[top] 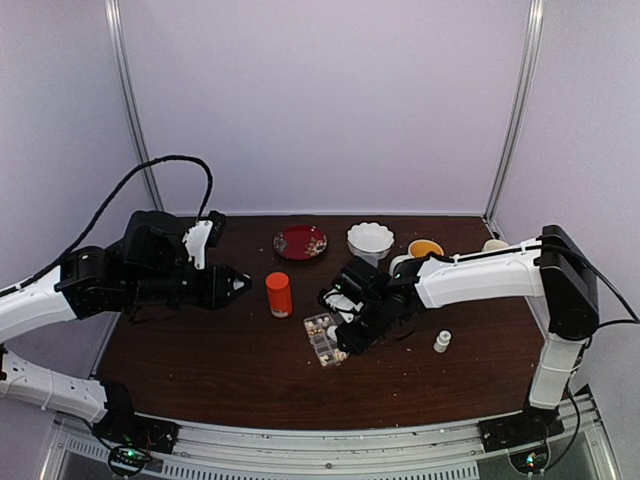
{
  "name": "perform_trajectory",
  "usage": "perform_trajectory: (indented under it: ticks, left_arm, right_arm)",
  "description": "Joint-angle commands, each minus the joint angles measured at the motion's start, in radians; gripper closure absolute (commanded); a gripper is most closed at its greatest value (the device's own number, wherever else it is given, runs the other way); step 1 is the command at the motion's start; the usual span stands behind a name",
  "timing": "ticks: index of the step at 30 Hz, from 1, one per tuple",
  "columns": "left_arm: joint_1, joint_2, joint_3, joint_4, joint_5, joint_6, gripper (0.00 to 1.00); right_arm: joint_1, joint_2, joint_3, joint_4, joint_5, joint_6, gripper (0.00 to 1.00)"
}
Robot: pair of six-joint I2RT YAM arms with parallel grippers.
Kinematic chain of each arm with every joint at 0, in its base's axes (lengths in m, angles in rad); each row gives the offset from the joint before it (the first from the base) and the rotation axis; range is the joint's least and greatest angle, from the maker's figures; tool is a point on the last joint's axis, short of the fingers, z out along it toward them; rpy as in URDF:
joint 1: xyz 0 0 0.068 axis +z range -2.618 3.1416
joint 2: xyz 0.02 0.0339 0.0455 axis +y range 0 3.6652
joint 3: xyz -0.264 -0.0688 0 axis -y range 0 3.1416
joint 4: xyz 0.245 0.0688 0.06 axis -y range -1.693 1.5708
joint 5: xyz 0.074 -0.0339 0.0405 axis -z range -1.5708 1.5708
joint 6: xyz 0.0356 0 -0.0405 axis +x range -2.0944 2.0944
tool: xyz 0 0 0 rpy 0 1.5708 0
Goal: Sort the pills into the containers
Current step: Pour the pill at the center of the board.
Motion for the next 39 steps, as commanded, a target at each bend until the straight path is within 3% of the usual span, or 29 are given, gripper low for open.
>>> perform_trajectory:
  ticks: [1, 3, 5, 9, 12, 15, 18, 22, 25, 28, 31, 35, 39]
  left_arm:
    - [0.006, 0.005, 0.009, 0.029, 0.012, 0.010, 1.00]
    - [0.007, 0.005, 0.008, 0.029, 0.012, 0.011, 1.00]
    - [0.006, 0.004, 0.006, 0.029, 0.012, 0.010, 1.00]
    - [0.007, 0.009, 0.006, 0.029, 0.015, 0.011, 1.00]
    - [0.006, 0.011, 0.006, 0.029, 0.018, 0.010, 1.00]
    - [0.007, 0.012, 0.008, 0.028, 0.019, 0.010, 1.00]
    - [0.007, 0.012, 0.007, 0.028, 0.022, 0.011, 1.00]
    - [0.006, 0.015, 0.010, 0.029, 0.023, 0.010, 1.00]
    - [0.006, 0.016, 0.008, 0.028, 0.025, 0.010, 1.00]
    - [0.006, 0.020, 0.009, 0.028, 0.027, 0.010, 1.00]
    - [0.007, 0.021, 0.009, 0.029, 0.029, 0.010, 1.00]
    - [0.007, 0.020, 0.012, 0.028, 0.031, 0.014, 1.00]
    - [0.006, 0.018, 0.010, 0.029, 0.029, 0.014, 1.00]
  right_arm:
    - [-0.001, -0.017, 0.002, 0.040, -0.012, 0.013, 1.00]
    - [-0.001, -0.019, -0.004, 0.036, 0.012, 0.024, 1.00]
    - [-0.001, 0.019, 0.067, -0.070, 0.041, 0.017, 1.00]
    - [-0.001, -0.004, 0.025, 0.000, -0.011, 0.034, 1.00]
    - [0.002, 0.038, 0.086, -0.103, 0.029, 0.023, 1.00]
    - [0.004, 0.009, 0.041, -0.033, 0.004, 0.031, 1.00]
    - [0.004, 0.038, 0.091, -0.113, 0.051, 0.029, 1.00]
    - [0.005, 0.004, 0.046, -0.030, 0.012, 0.039, 1.00]
    - [0.008, 0.038, 0.100, -0.115, 0.042, 0.026, 1.00]
    - [0.008, 0.001, 0.048, -0.028, 0.012, 0.044, 1.00]
    - [0.008, 0.051, 0.109, -0.130, 0.073, 0.036, 1.00]
    - [0.009, 0.022, 0.062, -0.040, 0.004, 0.046, 1.00]
    - [0.010, 0.067, 0.124, -0.135, 0.044, 0.033, 1.00]
